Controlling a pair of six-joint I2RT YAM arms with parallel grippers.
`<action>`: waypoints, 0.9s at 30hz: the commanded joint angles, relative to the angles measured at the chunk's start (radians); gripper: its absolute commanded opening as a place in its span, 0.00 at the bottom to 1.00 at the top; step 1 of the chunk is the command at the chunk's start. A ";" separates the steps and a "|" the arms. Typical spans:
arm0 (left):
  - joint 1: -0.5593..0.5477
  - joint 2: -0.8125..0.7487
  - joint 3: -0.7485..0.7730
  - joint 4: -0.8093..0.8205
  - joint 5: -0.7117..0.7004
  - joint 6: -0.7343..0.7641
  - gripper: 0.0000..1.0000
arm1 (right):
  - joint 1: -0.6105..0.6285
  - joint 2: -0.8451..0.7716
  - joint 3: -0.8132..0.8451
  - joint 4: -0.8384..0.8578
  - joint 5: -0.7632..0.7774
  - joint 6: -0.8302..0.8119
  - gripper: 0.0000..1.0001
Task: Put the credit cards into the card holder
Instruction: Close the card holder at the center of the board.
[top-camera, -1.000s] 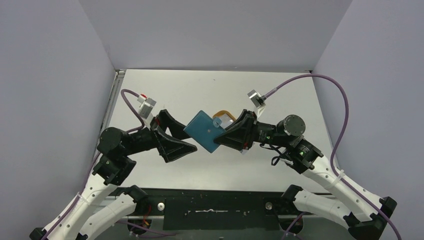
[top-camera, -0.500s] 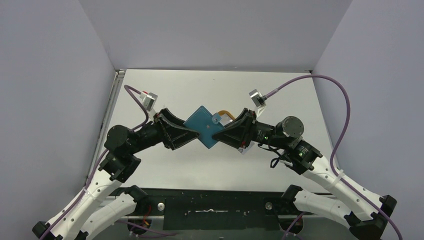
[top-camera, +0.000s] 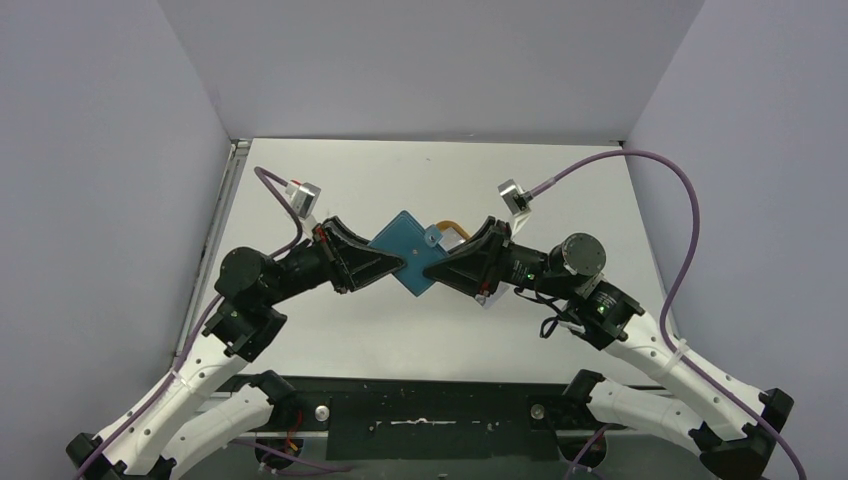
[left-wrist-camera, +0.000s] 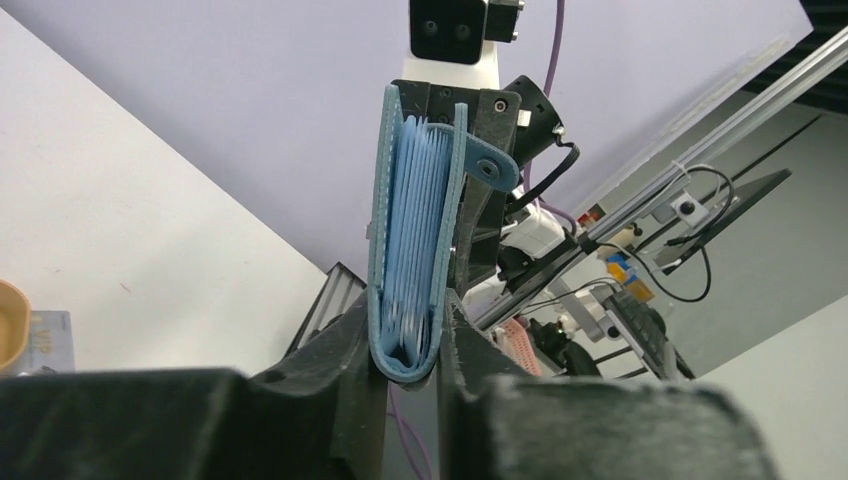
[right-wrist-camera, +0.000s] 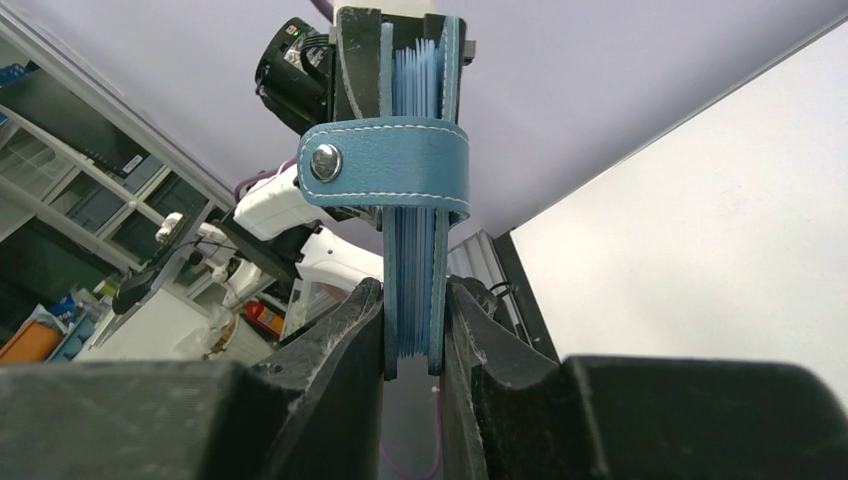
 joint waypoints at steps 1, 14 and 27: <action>-0.014 0.000 0.035 0.062 -0.008 0.023 0.03 | 0.010 -0.006 0.011 0.053 0.029 -0.025 0.00; -0.015 -0.057 0.170 -0.460 -0.166 0.210 0.00 | 0.011 -0.141 0.190 -0.554 0.270 -0.339 0.60; -0.019 0.024 0.330 -0.843 -0.309 0.341 0.00 | 0.018 0.082 0.388 -0.661 0.465 -0.333 0.56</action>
